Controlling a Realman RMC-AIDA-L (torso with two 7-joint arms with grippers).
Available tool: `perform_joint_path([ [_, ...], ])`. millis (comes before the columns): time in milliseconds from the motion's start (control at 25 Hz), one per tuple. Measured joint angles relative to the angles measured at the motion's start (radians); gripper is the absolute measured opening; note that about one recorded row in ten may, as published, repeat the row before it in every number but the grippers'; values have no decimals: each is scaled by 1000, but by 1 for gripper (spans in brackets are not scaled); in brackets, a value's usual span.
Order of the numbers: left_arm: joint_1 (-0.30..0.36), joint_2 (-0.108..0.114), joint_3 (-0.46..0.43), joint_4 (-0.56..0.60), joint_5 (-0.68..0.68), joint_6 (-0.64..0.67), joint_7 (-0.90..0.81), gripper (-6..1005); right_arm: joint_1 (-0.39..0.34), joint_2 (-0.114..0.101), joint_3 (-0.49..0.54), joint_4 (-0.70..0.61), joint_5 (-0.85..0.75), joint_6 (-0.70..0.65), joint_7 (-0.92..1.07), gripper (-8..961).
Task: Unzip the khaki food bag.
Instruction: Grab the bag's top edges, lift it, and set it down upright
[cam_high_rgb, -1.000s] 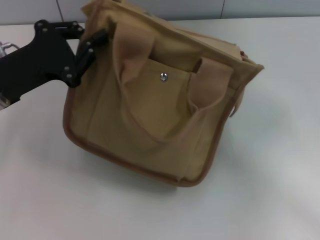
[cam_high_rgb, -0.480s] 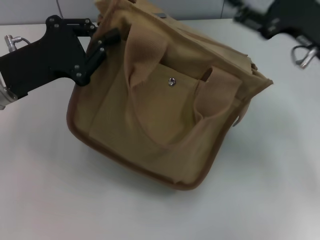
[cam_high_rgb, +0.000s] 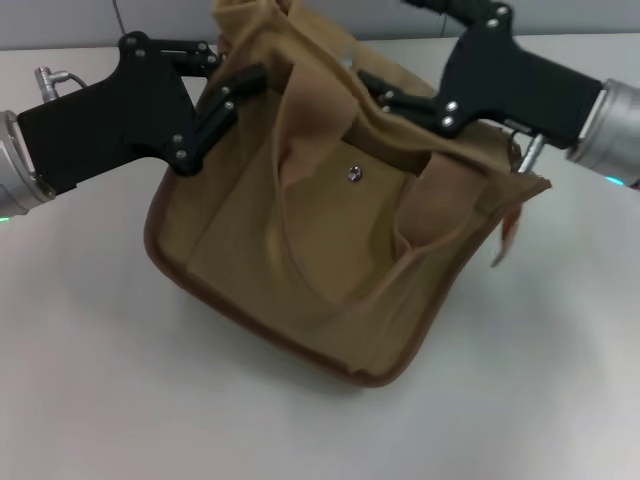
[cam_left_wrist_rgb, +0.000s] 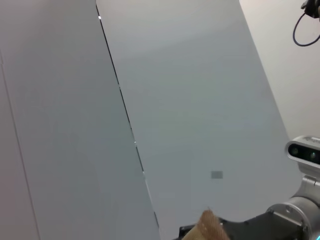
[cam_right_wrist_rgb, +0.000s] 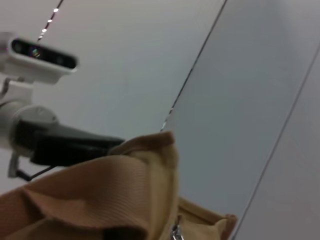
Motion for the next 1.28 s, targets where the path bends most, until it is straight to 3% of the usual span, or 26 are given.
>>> perform_joint_path([
  [160, -8, -1, 11, -3, 0, -1, 2, 90, 7, 0, -144, -13, 60, 68, -37, 839],
  [320, -13, -2, 12, -3, 0, 1, 0, 90, 7, 0, -225, -29, 101, 123, -49, 838],
  [640, -18, -1, 13, -4, -1, 3, -4, 89, -41, 0, -475, -30, 432, 155, -218, 818],
  [1280, -27, -1, 25, -8, -1, 3, -7, 86, -112, 0, -522, -32, 479, 103, -176, 687],
])
